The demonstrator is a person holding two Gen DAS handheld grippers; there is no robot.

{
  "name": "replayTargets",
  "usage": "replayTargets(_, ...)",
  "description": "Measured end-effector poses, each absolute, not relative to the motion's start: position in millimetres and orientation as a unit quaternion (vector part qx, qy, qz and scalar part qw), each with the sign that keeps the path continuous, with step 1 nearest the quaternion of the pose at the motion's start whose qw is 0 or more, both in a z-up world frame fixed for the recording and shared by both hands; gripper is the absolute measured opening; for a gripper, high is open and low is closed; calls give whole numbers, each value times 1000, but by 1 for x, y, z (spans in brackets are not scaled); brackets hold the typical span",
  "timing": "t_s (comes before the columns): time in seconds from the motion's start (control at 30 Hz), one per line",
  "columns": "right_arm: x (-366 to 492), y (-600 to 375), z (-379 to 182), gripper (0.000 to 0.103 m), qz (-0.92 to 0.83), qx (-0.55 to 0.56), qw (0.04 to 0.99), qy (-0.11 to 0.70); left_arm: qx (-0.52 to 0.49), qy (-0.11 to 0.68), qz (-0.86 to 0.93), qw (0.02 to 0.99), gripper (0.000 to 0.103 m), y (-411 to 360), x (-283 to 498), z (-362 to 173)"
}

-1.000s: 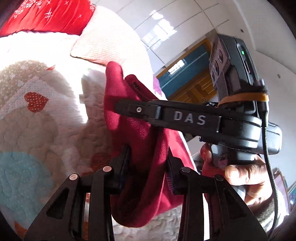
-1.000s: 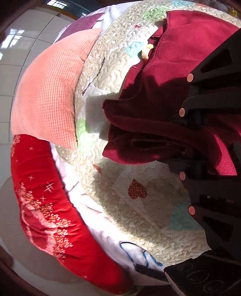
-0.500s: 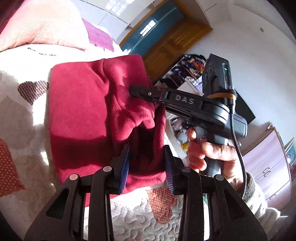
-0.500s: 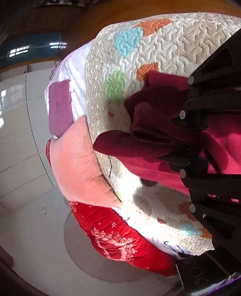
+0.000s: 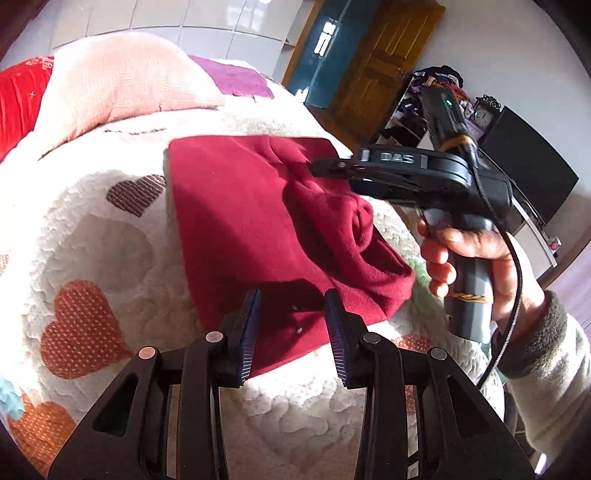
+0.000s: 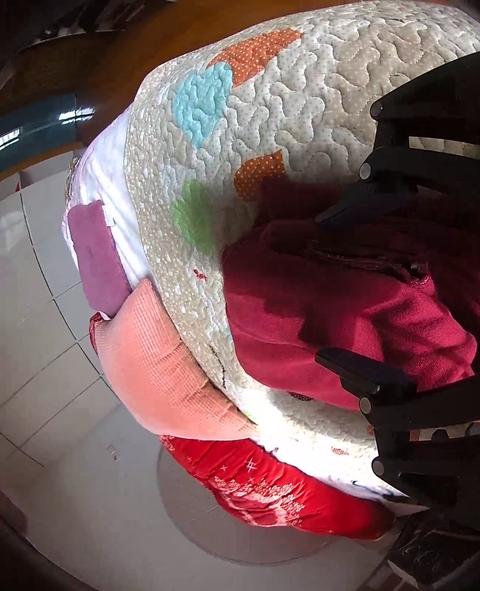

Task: Fold small clothes

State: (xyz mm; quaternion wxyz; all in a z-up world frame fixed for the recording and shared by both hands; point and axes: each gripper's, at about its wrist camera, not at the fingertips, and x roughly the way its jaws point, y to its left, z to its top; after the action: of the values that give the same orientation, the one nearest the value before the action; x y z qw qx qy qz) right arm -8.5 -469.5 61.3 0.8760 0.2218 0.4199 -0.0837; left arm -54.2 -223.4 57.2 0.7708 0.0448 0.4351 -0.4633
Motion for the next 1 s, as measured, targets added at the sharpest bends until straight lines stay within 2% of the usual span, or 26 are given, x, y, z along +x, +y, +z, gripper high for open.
replayTargets(0.03, -5, -463, 63, 21, -95, 181, 884, 421, 53, 435, -467, 768, 33, -228, -59, 52)
replayTargets(0.13, 0, -459, 64, 20, -129, 105, 897, 410, 64, 433, -470, 766, 33, -250, -58, 52)
replayTargets(0.23, -9, -486, 50, 20, -152, 167, 879, 421, 52, 451, -469, 758, 33, -254, -53, 47)
replayTargets(0.4, -57, -475, 86, 22, -90, 217, 891, 388, 59, 445, -474, 758, 34, -246, -57, 47)
replayTargets(0.47, -71, -461, 92, 35, -49, 245, 889, 384, 67, 439, -472, 761, 34, -248, -60, 47)
replayTargets(0.5, -76, -455, 91, 56, -37, 252, 886, 387, 71, 438, -469, 764, 34, -251, -61, 47)
replayTargets(0.53, -78, -446, 90, 63, -32, 248, 887, 389, 74, 436, -467, 766, 34, -252, -62, 48)
replayTargets(0.6, -81, -432, 84, 63, -45, 210, 890, 402, 79, 433, -465, 768, 34, -253, -64, 48)
replayTargets(0.67, -82, -425, 76, 57, -82, 174, 889, 415, 86, 430, -465, 769, 34, -249, -71, 50)
replayTargets(0.7, -83, -424, 72, 47, -84, 174, 888, 417, 87, 430, -465, 769, 34, -248, -72, 50)
replayTargets(0.8, -85, -429, 62, 42, -75, 196, 889, 407, 81, 435, -464, 768, 34, -250, -65, 47)
replayTargets(0.87, -83, -431, 60, 32, -76, 195, 895, 394, 78, 439, -461, 767, 34, -252, -64, 47)
replayTargets(0.9, -83, -433, 60, 19, -82, 195, 897, 388, 77, 440, -459, 768, 34, -252, -64, 47)
replayTargets(0.93, -86, -438, 62, 12, -88, 203, 898, 379, 76, 440, -459, 768, 34, -252, -65, 47)
replayTargets(1.0, -96, -450, 59, 11, -105, 228, 894, 372, 78, 438, -463, 767, 34, -251, -68, 48)
